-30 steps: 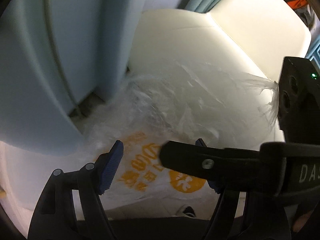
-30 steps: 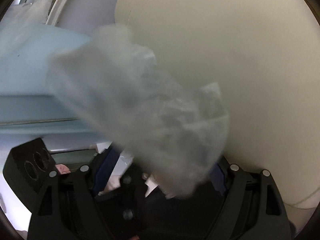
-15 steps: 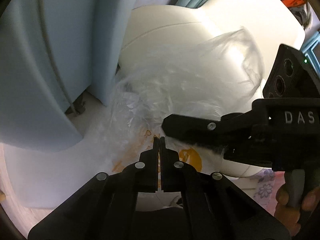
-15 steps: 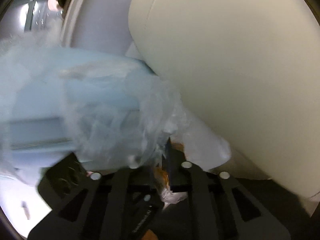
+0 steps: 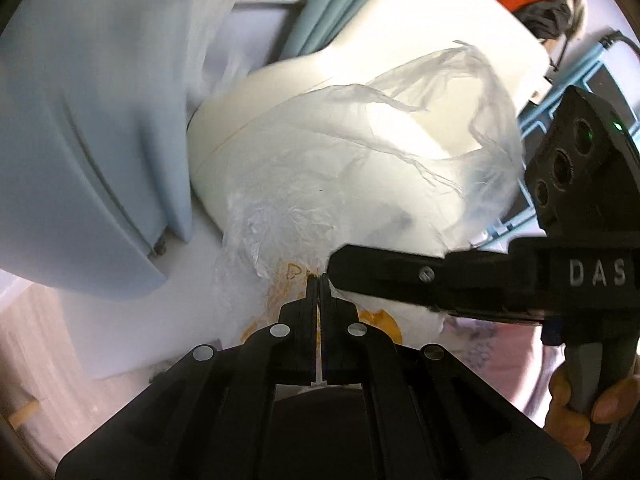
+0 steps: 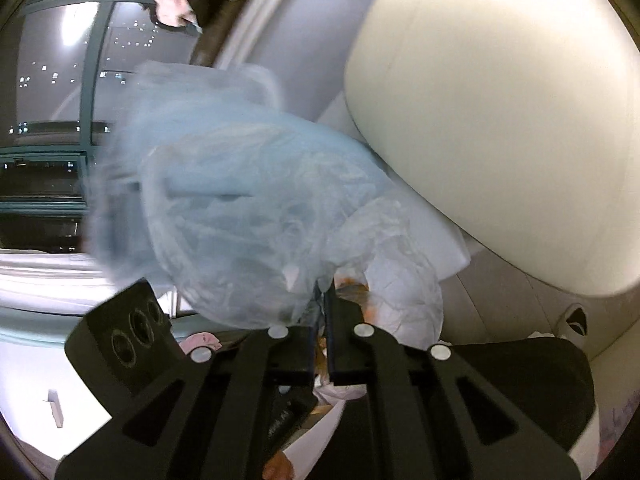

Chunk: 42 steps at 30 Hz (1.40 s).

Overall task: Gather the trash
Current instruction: 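Carry the plastic bag with both tools over the trash bin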

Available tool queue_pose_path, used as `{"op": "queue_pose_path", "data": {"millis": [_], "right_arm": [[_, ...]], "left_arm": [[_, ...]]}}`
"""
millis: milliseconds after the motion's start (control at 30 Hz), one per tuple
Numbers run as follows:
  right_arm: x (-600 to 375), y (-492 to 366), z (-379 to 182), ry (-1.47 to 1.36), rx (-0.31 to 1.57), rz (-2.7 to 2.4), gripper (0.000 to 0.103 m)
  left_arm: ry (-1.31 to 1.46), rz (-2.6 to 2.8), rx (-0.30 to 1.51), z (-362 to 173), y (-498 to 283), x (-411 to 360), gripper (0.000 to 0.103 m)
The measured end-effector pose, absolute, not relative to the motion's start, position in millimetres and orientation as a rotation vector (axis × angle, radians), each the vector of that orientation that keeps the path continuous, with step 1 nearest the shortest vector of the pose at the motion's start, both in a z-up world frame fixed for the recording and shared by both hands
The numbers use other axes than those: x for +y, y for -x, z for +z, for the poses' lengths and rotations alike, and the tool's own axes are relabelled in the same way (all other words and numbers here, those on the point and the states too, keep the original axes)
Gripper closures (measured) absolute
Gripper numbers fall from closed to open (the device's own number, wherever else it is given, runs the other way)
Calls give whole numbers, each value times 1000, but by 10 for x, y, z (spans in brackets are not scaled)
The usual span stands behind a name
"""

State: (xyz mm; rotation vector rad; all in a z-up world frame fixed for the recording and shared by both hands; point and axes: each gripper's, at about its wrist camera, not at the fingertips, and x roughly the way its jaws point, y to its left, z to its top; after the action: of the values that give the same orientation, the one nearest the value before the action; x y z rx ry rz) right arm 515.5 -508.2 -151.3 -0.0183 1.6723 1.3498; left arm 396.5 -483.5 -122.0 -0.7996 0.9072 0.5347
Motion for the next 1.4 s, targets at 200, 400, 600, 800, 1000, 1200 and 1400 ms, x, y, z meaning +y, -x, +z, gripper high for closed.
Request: {"op": "queue_pose_path", "data": {"millis": [200, 400, 600, 800, 1000, 1200, 1400], "right_arm": [[-5426, -5050, -721, -19, 1596, 1363, 97], [-5121, -4844, -187, -23, 1501, 1443, 97], [-4562, -4464, 132, -21, 1390, 1564, 97], [-4113, -4080, 384, -69, 1318, 1592, 97], [-3630, -3775, 272, -5, 1263, 1424, 97], [-3523, -3708, 127, 125, 1266, 1247, 97], [-3576, -3752, 182, 196, 1235, 1166, 81]], "left_arm": [[738, 499, 888, -393, -4039, -4983, 103], [668, 512, 887, 331, -3953, -4904, 103], [613, 590, 856, 792, -3481, -4420, 103], [537, 601, 854, 983, -3143, -3817, 103], [541, 567, 947, 739, -2875, -3305, 100], [587, 573, 1029, 570, -2767, -3175, 55], [539, 597, 1059, 645, -2810, -3194, 33]]}}
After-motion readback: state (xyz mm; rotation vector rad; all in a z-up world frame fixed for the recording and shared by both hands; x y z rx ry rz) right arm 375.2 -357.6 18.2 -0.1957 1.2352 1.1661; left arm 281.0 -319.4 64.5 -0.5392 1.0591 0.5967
